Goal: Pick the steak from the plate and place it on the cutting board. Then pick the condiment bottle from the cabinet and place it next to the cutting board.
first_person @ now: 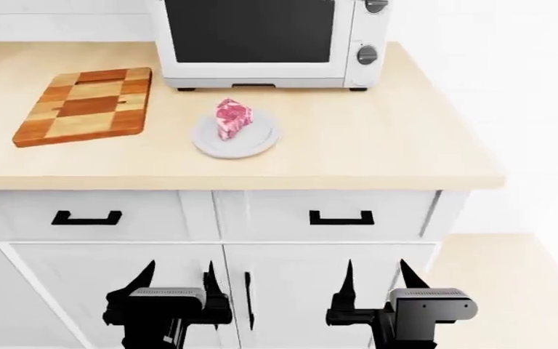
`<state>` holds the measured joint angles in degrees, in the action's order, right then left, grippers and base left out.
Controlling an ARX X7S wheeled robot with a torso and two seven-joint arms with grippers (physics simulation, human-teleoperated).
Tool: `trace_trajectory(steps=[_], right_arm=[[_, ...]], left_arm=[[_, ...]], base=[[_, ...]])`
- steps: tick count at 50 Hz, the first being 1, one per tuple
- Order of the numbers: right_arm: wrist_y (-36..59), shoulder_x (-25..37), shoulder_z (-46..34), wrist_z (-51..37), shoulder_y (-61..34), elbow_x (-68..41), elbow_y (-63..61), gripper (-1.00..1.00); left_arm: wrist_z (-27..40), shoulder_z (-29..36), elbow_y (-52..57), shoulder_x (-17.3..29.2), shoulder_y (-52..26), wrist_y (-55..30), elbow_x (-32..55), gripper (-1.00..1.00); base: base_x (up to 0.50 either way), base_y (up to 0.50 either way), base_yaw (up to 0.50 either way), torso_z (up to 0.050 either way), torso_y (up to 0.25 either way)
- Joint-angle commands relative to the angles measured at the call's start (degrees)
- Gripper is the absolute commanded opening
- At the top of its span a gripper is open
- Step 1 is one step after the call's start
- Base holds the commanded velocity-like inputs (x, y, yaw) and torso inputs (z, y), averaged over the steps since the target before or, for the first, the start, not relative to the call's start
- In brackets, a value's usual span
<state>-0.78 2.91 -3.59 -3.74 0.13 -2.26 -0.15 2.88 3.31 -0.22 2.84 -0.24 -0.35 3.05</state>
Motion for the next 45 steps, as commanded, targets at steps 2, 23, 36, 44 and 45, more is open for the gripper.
trace_trajectory(steps=[2,23,36,44,45], right_arm=[[-0.29,1.17,-1.69,-1.58,-0.11,-0.58,0.16,1.0],[-0.46,2.62,-3.51,-3.33,-0.2,-1.39,0.39,1.0],[-0.24,3.4,-4.42,-4.21,-0.28,-2.1,0.21,1.0],[-0.79,3.69,-4.63,-4.82,-0.28,-2.71,0.12,1.0],[-0.79,3.69,-4.63,-4.82,-0.28,-2.71,0.12,1.0]], left_arm=[[1.3,1.34,0.02,1.2,0.0,0.0,1.25,1.0],[2.83,2.95,-0.29,2.51,-0.25,0.28,2.67,1.0],[3.72,3.87,-0.34,3.28,-0.34,0.45,3.47,1.0],[4.1,4.26,-0.2,3.67,-0.32,0.59,4.13,1.0],[4.14,4.31,-0.16,3.72,-0.31,0.64,4.22,1.0]], base=[[0.02,0.5,0.0,0.0,0.0],[0.02,0.5,0.0,0.0,0.0],[0.01,0.5,0.0,0.0,0.0],[0.01,0.29,0.0,0.0,0.0],[0.0,0.0,0.0,0.0,0.0]])
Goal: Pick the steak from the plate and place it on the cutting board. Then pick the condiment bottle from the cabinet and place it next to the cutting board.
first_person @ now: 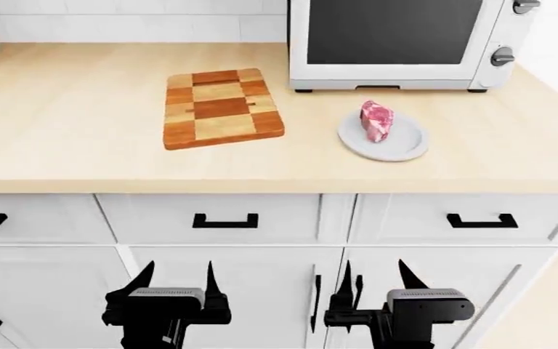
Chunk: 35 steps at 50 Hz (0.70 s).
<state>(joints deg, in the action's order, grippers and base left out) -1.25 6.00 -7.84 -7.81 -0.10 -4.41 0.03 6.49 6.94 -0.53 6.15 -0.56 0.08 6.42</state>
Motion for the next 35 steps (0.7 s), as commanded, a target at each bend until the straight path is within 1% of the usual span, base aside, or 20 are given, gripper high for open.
trace_trajectory(steps=[1,5,7,8,11,14,17,21,26,31,35], right_arm=[[-0.27,0.76,-0.65,-0.66,-0.07,-0.42,-0.02,1.0],[1.05,1.33,-2.38,-2.01,-0.58,2.96,-0.25,1.0],[2.44,1.41,-2.73,-2.22,-0.96,3.31,-0.83,1.0],[4.36,1.39,-2.4,-2.32,-1.04,2.74,-1.83,1.0],[12.9,2.07,-1.47,-1.62,-1.78,0.32,-7.55,1.0],[24.7,3.89,-0.94,0.03,-3.83,-2.67,-14.96,1.0],[35.43,5.94,-0.25,1.04,-6.87,-4.91,-22.28,1.0],[45.84,7.52,1.08,1.88,-11.44,-7.86,-28.97,1.0],[56.84,9.29,2.42,2.81,-17.7,-11.14,-35.85,1.0],[70.04,11.34,5.84,4.36,-26.22,-15.88,-43.14,1.0],[81.6,12.93,8.93,6.0,-35.59,-19.86,-48.08,1.0]], left_arm=[[0.59,0.77,0.16,0.47,0.02,0.23,0.85,1.0],[0.56,1.62,0.24,0.97,-0.07,-0.09,0.3,1.0],[-0.32,2.31,1.15,1.6,-0.16,-1.54,0.6,1.0],[-1.21,3.22,2.41,2.49,-0.27,-3.82,0.4,1.0],[-4.76,5.24,8.66,5.92,-1.35,-13.49,1.45,1.0],[-7.34,5.39,15.59,9.05,-4.88,-23.6,3.78,1.0],[-10.11,6.18,21.11,12.3,-8.38,-31.58,5.39,1.0],[-13.08,6.08,26.78,15.49,-12.59,-39.49,8.12,1.0],[-15.93,4.86,31.87,18.71,-17.53,-47.05,11.51,1.0],[-18.41,1.64,37.08,21.33,-24.17,-55.63,16.44,1.0],[-20.28,-2.25,41.08,22.94,-30.69,-63.74,21.72,1.0]], base=[[0.0,0.0,0.0,0.0,0.0],[0.0,0.0,0.0,0.0,0.0],[0.0,0.0,0.0,0.0,0.0],[0.0,0.0,0.0,0.0,0.0],[0.0,0.0,0.0,0.0,0.0],[0.0,0.0,0.0,0.0,0.0],[0.0,0.0,0.0,0.0,0.0],[0.0,0.0,0.0,0.0,0.0],[0.0,0.0,0.0,0.0,0.0],[0.0,0.0,0.0,0.0,0.0],[0.0,0.0,0.0,0.0,0.0]])
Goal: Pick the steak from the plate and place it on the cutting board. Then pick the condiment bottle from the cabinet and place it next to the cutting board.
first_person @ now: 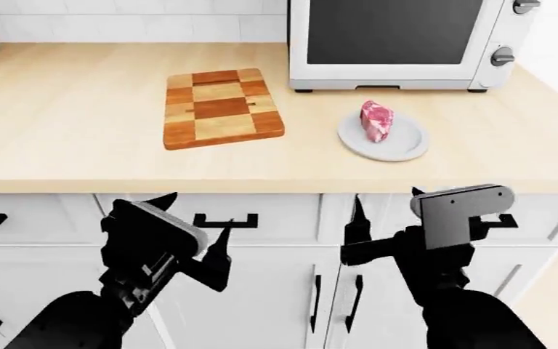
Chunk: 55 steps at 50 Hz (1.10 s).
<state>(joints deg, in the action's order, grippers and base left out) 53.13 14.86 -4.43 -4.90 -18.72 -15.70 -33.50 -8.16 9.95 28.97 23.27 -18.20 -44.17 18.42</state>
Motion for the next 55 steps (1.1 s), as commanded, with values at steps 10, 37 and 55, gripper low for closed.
trace_trajectory(steps=[10,37,55], right_arm=[[36.74,14.07,8.36,-11.68,-40.19,-37.87,-9.35,1.0],[24.37,12.45,1.02,-14.65,-45.73,-37.61,14.03,1.0],[28.1,11.89,4.29,-17.61,-45.38,-42.41,12.24,1.0]], left_arm=[[-9.26,-9.53,8.7,8.29,-32.78,-29.13,15.54,1.0],[-11.99,-3.29,-6.34,10.63,-51.54,-26.44,11.42,1.0],[-12.41,-2.32,-7.32,10.91,-52.22,-25.55,11.42,1.0]], base=[[0.0,0.0,0.0,0.0,0.0],[0.0,0.0,0.0,0.0,0.0],[0.29,0.0,0.0,0.0,0.0]])
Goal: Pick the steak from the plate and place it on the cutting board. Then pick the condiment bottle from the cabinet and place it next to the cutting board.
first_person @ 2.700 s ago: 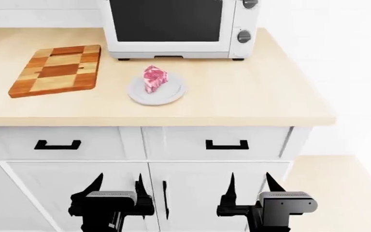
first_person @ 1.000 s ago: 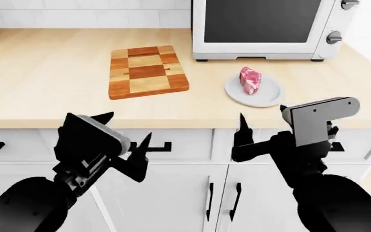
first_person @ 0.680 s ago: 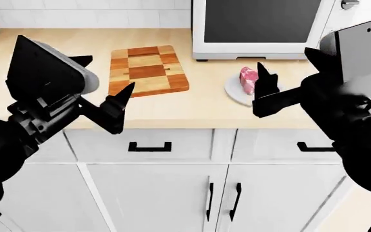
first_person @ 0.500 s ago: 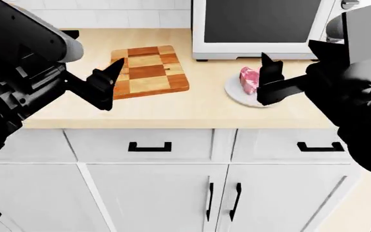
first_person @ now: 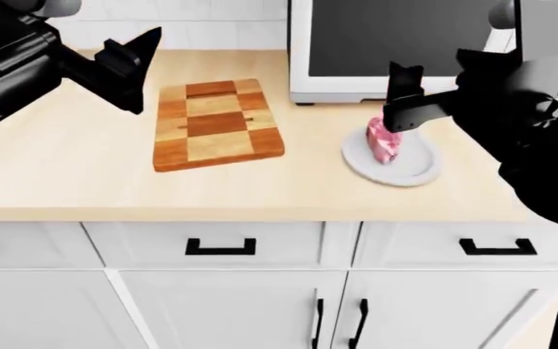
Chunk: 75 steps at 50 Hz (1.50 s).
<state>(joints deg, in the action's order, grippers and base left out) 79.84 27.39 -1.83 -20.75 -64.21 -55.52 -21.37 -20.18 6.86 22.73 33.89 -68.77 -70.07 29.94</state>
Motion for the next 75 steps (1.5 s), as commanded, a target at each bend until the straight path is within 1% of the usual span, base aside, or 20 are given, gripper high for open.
trace_trajectory(steps=[1,6,11,14,15,17,20,22,26,34,40,56,67,75], right_arm=[[1.74,-0.71,2.05,-2.09,0.26,-3.0,-0.09,1.0],[3.81,-1.26,4.38,-4.41,1.44,-5.59,-1.36,1.0],[4.54,-1.22,4.4,-6.41,1.02,-5.95,-1.55,1.0],[7.48,-3.02,5.91,-10.23,0.11,-7.28,-0.08,1.0],[9.86,-3.44,6.02,-13.81,-0.84,-9.62,1.63,1.0],[9.98,-2.51,4.8,-22.36,-2.2,-18.25,5.71,1.0],[9.81,-1.01,2.57,-31.33,-4.09,-28.03,10.21,1.0],[9.5,-0.31,1.35,-35.84,-4.92,-32.98,12.61,1.0],[8.67,0.59,-1.08,-40.24,-5.74,-38.07,15.48,1.0],[6.56,1.17,-3.53,-45.59,-6.97,-45.17,18.94,1.0],[4.97,1.12,-4.46,-46.47,-6.99,-46.45,20.35,1.0],[2.07,0.76,-6.19,-44.12,-4.66,-44.03,22.02,1.0],[0.47,-0.26,-8.66,-38.87,-4.7,-38.71,24.44,1.0],[-1.61,-0.36,-11.34,-33.43,-5.84,-32.39,26.47,1.0]], left_arm=[[-0.44,0.87,-1.13,0.32,-1.74,0.41,-0.11,1.0],[-0.51,0.94,-0.95,0.45,-1.74,0.4,0.07,1.0],[-0.47,0.66,-0.51,0.38,-1.94,-0.06,0.55,1.0],[-0.57,0.65,-0.38,0.4,-1.71,-0.02,0.75,1.0],[-0.55,0.64,-0.43,0.38,-1.71,0.02,0.75,1.0],[-0.52,0.68,-0.51,0.38,-1.65,0.14,0.74,1.0],[-0.42,0.46,-0.36,0.34,-1.46,0.02,0.94,1.0],[-0.38,0.44,-0.31,0.39,-1.25,0.1,0.96,1.0],[-0.32,0.48,-0.29,0.45,-1.03,0.17,1.02,1.0],[-0.16,0.52,-0.47,0.58,-0.76,0.43,1.0,1.0],[-0.18,0.84,-0.32,1.11,-0.47,1.01,0.74,1.0],[0.33,0.4,0.18,1.61,0.2,0.74,1.06,1.0],[0.21,0.83,0.06,2.31,0.35,1.4,0.82,1.0],[0.2,1.09,-0.04,2.57,0.79,1.8,0.74,1.0]], base=[[0.34,0.0,0.0,0.0,0.0],[0.2,0.0,0.0,0.0,0.0],[0.0,0.0,0.0,0.0,0.0],[0.0,0.0,0.0,0.0,0.0],[0.0,0.0,0.0,0.0,0.0],[0.0,0.0,0.0,0.0,0.0],[0.0,0.0,0.0,0.0,0.0],[0.0,0.0,0.0,0.0,0.0],[0.0,0.0,0.0,0.0,0.0],[0.0,0.0,0.0,0.0,0.0],[0.0,0.0,0.0,0.0,0.0],[0.0,0.0,0.0,0.0,0.0],[0.0,0.0,0.0,0.0,0.0],[0.0,0.0,0.0,0.0,0.0]])
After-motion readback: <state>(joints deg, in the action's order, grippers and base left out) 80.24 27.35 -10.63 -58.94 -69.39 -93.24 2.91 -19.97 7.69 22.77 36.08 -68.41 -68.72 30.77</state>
